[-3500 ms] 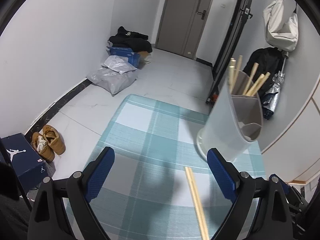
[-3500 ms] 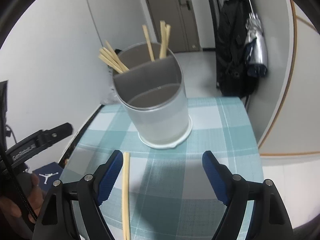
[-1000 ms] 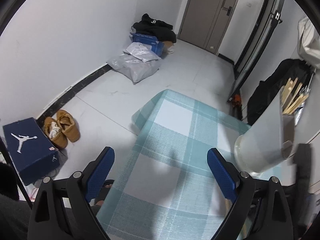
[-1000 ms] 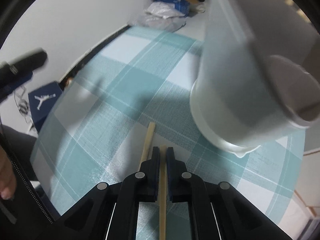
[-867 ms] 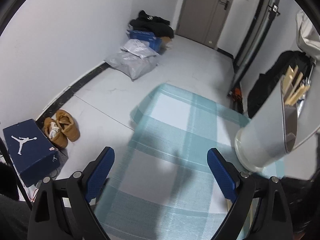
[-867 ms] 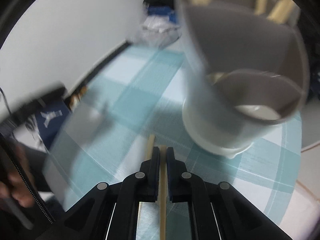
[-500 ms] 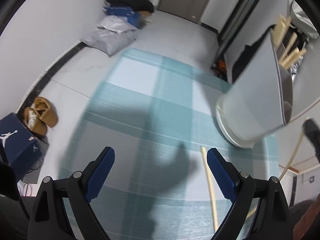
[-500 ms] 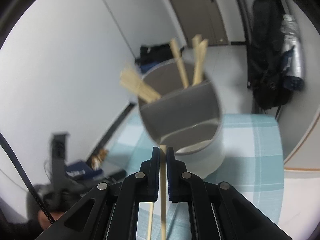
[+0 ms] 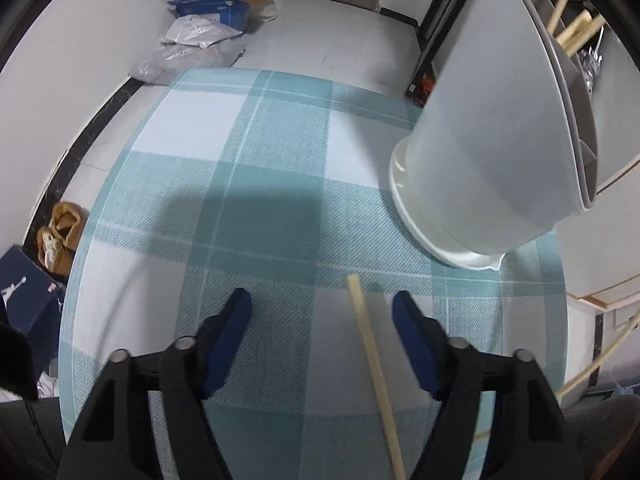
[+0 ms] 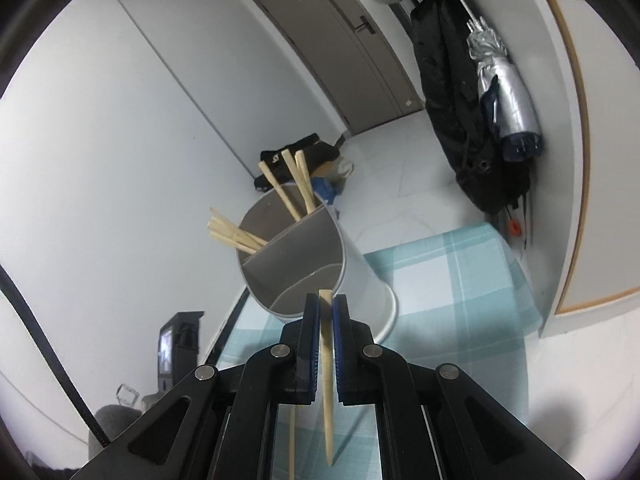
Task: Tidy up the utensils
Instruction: 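Lift the chopstick with the right gripper while the left gripper grasps the last chopstick, then carry both chopsticks up toward the white holder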
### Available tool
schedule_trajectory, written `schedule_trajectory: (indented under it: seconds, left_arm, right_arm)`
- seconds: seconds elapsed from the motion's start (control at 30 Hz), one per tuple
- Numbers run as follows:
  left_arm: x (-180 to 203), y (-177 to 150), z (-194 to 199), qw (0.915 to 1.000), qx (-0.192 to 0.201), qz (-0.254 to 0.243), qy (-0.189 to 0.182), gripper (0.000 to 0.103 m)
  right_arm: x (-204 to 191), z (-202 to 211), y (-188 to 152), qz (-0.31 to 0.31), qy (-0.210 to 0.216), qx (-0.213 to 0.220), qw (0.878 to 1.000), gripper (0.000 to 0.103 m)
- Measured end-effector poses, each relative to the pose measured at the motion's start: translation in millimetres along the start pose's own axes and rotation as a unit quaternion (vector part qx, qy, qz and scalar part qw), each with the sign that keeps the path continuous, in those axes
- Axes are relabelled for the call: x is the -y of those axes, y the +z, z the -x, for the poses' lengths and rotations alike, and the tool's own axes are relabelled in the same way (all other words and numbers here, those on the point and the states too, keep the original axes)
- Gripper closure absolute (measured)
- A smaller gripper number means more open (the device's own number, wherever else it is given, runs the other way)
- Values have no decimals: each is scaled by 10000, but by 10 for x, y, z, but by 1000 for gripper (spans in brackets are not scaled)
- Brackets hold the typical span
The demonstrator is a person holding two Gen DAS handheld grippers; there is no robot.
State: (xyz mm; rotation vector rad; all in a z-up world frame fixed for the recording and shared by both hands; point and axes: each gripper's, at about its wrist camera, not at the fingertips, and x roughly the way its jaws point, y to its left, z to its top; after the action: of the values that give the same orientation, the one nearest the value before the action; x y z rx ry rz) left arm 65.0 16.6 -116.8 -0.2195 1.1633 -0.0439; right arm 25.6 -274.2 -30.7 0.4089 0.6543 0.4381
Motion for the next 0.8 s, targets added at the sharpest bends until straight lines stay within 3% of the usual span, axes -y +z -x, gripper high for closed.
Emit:
schedule_trajectory:
  seconds: [0.1,0.17,0.2,0.37,0.6,0.8]
  left_arm:
    - [107,-35,-21,9994,-7,-219,285,51]
    - [193,-71,-37,9968,-25,-407,684,56]
    - [223,-91,-37,9962,-13,-430,754,65]
    - [342,-120,-30,9973,-97,-176,701,97]
    - [251,-67,-37,9982,-73,293,527,100]
    - [180,-29,315,9969,554,517,220,100]
  right_arm:
    - [28,78,-15,-5,50,71,10000,97]
    - [31,119,-8,31,41,92,9999,97]
    - [33,127,-7,72,23,106,9999,97]
    - [26,212,31,116,42,226,9997,97]
    - [51,307,61,152,-73,352,9992,97]
    - [-7,343,39,288,-136,421,9986,97]
